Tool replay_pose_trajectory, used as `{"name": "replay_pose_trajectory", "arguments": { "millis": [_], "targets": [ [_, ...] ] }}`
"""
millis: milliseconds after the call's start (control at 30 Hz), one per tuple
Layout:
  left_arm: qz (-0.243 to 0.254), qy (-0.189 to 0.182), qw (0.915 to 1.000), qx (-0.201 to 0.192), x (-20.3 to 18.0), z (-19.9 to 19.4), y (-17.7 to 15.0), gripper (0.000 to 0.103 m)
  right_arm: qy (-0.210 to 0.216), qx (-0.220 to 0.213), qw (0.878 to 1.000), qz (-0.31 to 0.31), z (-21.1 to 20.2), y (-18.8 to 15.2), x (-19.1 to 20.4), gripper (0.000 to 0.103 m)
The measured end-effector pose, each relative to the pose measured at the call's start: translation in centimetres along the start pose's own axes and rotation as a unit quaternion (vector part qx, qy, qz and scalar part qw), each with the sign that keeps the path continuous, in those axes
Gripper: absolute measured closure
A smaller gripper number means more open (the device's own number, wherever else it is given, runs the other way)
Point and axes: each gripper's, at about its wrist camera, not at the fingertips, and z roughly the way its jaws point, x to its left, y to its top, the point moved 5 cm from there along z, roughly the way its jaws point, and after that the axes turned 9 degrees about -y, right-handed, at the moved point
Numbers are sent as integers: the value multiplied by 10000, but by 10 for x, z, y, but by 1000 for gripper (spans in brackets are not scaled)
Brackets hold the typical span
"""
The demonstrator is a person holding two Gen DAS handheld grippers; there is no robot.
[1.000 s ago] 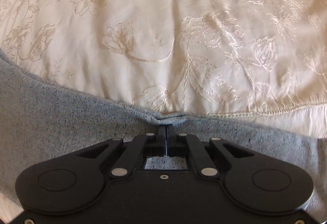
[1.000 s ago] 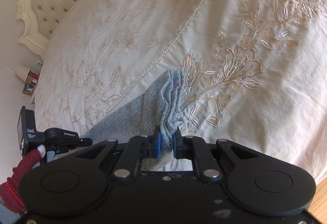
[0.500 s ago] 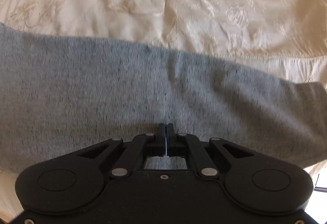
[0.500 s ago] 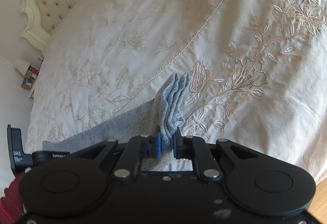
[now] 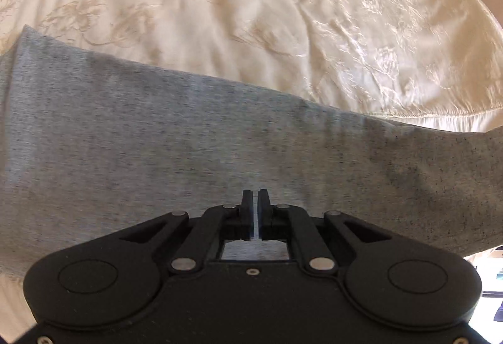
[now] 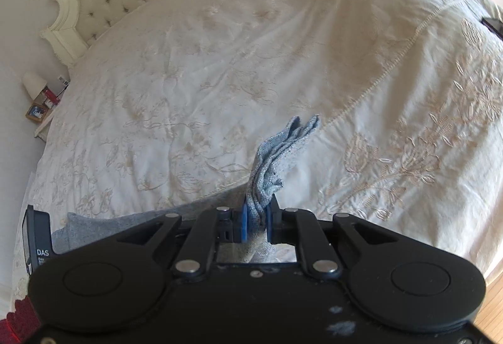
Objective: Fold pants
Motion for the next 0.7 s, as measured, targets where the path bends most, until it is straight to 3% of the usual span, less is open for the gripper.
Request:
{"name": "replay_pose_trajectory", "arguments": {
  "millis": [200,367,467,533,633,700],
  "targets": [
    [-151,279,9995,-52,90,-34,-3,93,892,-77,9934,-716,-17,-27,150,90],
    [-370,543,9978,-5,158,-60,-14,93,1222,491,9821,-1345,43,-105,261,90],
    [-430,622,9971,-1,182,-71,-20,93,1060,826,9768,-1668,83,-148,302,90],
    [-456,623,9970,3,193,-78,-22,93,934,1022,9740,-1791,101,-169,317,81],
    [-459,572,9973,-71,200,-87,-22,93,1024,1343,9685,-1832,105,-182,325,73],
    [-439,495,9977,-138,199,-92,-19,93,1259,1230,9682,-1775,93,-180,325,72]
  ]
}}
